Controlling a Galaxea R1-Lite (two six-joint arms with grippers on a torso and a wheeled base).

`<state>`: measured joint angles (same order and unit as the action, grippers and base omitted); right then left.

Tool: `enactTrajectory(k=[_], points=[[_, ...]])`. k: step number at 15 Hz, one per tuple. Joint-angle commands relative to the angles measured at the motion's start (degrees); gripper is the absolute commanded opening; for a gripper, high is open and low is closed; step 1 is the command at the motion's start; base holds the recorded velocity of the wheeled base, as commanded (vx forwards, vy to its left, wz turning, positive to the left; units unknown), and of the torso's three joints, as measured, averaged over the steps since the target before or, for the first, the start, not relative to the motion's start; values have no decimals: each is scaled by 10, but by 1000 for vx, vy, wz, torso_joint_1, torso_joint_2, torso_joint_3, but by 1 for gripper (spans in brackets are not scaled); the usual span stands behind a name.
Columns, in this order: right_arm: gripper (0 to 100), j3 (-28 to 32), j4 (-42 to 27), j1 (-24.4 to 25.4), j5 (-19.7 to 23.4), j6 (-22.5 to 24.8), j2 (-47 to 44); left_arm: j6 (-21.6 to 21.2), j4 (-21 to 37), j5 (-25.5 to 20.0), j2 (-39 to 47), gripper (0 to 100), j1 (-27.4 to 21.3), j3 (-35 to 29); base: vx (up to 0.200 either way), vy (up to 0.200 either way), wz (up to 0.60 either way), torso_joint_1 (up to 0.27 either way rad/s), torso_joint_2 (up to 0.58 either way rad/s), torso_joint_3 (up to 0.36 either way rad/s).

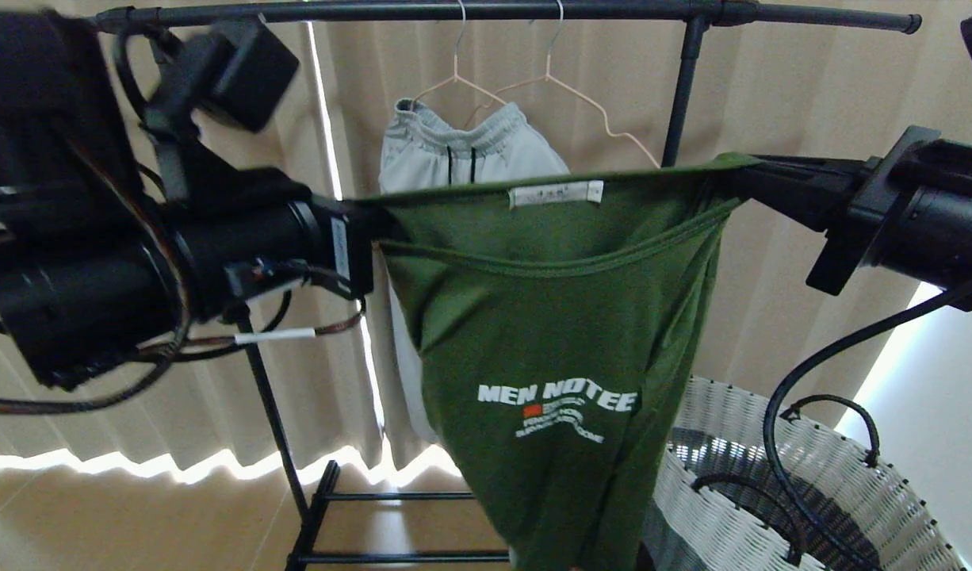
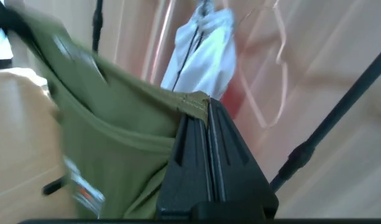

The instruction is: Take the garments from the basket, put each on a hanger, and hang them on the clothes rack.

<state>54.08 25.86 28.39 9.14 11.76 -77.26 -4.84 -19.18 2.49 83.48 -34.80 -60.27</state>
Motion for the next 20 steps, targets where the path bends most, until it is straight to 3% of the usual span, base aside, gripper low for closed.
enactTrajectory(k=[1,5,7,13,20], points=[[0,21,0,-7,0,0,-17,-4,27,-2,-32,0,5,-61,0,0,0,0,0,0],[0,16,-1,-7,0,0,-18,-25,31,-1,-31,0,-1,-14,0,0,0,0,0,0],[0,17,-1,-9,-3,-17,-19,-68,30,3,-33,0,2,8,0,0,0,0,0,0],[0,20,0,-40,-3,-21,-26,-74,23,0,-32,0,0,-36,0,0,0,0,0,0],[0,-9,-11,-21,2,-19,53,-74,-8,1,21,0,-20,-69,0,0,0,0,0,0]])
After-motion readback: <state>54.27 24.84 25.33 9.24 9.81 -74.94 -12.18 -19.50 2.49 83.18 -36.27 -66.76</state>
